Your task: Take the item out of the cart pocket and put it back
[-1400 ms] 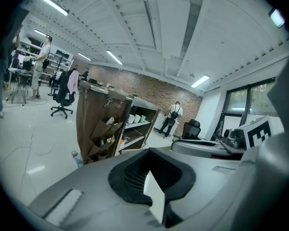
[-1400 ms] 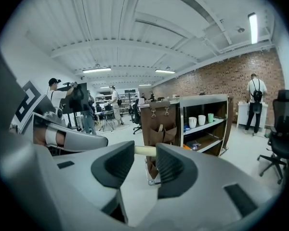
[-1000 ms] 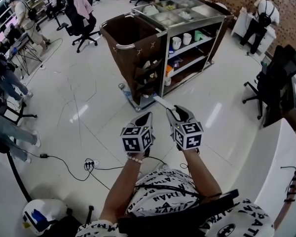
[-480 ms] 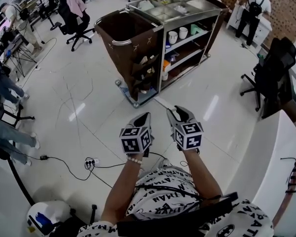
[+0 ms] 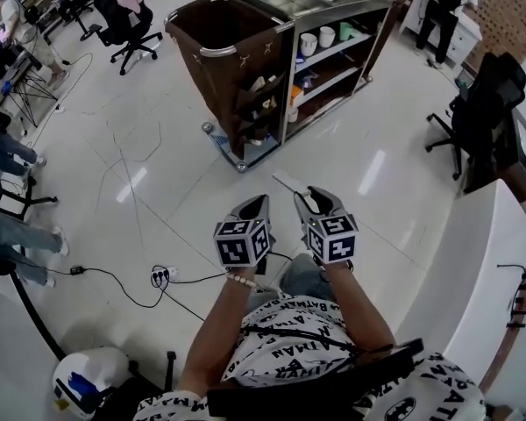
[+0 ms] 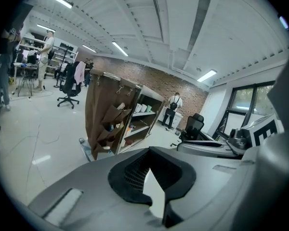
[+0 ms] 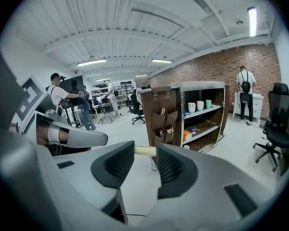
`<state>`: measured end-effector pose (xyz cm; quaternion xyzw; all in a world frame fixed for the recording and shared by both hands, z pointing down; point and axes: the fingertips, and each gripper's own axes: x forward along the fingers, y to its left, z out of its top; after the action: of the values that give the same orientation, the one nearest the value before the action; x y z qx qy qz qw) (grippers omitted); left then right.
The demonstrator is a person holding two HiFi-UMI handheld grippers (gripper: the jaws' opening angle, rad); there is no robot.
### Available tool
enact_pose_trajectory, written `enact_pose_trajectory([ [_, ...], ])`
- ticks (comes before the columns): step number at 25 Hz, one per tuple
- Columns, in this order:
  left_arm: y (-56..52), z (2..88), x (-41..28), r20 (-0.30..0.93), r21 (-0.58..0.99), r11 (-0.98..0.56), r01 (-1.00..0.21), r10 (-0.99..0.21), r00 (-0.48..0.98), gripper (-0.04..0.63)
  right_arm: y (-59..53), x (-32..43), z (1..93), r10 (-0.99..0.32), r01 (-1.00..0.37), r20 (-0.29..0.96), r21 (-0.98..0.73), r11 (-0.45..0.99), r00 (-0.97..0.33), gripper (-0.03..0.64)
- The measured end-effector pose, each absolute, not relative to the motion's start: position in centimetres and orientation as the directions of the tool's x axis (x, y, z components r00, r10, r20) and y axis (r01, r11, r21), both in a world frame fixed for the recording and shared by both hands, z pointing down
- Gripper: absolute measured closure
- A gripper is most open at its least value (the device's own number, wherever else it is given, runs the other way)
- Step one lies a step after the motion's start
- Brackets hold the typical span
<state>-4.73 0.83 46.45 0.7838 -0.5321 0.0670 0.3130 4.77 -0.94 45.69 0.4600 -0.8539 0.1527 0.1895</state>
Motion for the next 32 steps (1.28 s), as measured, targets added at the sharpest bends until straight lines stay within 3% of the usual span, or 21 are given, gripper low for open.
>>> enact_pose_trajectory([
  [8, -0.3, 48.2, -5.8, 0.469, 0.425, -0.219, -0.878, -0.777, 0.42, 0.592, -4.3, 4.5, 47.4, -0.734, -0.854, 0.475, -0.076, 0.515, -0.486, 0.459],
  [15, -8.5, 49.9, -5.1, 0.488, 0.412, -0.194, -0.89, -0.778, 0.396, 0.592, -14.1, 5.0, 49.7, -0.736, -0.858, 0.478, -0.079, 0.508, -0.479, 0.459],
  [32, -26.9, 64.2, -5.0, 0.615, 0.355, -0.07, -0.932, -0.734, 0.289, 0.592, -33.9, 2.6, 64.1, -0.676, -0.837, 0.526, -0.142, 0.528, -0.516, 0.46],
])
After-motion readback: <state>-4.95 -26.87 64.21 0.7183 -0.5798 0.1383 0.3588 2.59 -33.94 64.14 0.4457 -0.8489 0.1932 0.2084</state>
